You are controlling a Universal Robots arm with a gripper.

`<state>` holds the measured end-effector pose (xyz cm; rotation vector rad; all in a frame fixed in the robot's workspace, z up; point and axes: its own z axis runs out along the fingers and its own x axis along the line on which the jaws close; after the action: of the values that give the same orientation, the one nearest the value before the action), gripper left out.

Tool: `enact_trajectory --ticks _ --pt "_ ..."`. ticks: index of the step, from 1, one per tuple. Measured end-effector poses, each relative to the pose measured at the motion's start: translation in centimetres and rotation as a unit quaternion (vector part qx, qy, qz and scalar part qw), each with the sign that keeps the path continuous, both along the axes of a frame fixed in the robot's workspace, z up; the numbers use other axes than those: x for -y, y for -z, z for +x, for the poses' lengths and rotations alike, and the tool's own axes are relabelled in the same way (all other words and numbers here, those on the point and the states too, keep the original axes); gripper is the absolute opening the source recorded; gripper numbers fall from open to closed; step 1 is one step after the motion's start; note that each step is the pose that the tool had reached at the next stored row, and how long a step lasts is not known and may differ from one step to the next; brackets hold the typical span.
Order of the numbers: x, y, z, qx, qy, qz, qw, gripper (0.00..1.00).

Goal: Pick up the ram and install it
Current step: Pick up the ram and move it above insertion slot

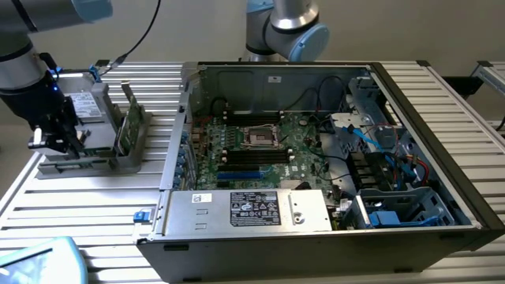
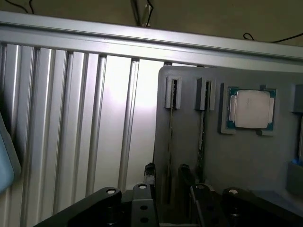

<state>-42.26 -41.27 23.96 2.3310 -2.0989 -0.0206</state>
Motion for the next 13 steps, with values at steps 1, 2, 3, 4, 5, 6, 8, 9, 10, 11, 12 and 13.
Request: enact_trajectory --ticks 1,2,3,4,5,6,8,9,10,11,12,13 --pt "0.0 0.18 0.0 0.0 0.0 0.0 1.0 0.33" --pt "-0.01 0.37 0.0 0.0 0.0 0.0 1.0 0.33" --pt "-0.02 0.53 0.0 0.0 0.0 0.0 1.0 0.33" --pt "-0.03 0.73 0.0 0.0 0.0 0.0 1.0 0.33" --pt "-0.03 0.91 0.0 0.0 0.001 0.0 1.0 0.33" --pt "-0.04 1.09 0.0 0.0 0.001 0.0 1.0 0.33" --pt "-0.05 1.45 0.0 0.0 0.001 0.0 1.0 0.33" --pt "-0.06 1.64 0.0 0.0 0.001 0.0 1.0 0.33" --pt "-0.07 1.83 0.0 0.0 0.001 0.0 1.0 0.33" --pt "-0.08 2.01 -0.1 0.0 0.001 0.0 1.0 0.33" --pt "-0.09 2.19 -0.1 0.0 0.001 0.0 1.0 0.33" --pt "-0.1 2.36 -0.1 0.0 0.001 0.0 1.0 0.33"
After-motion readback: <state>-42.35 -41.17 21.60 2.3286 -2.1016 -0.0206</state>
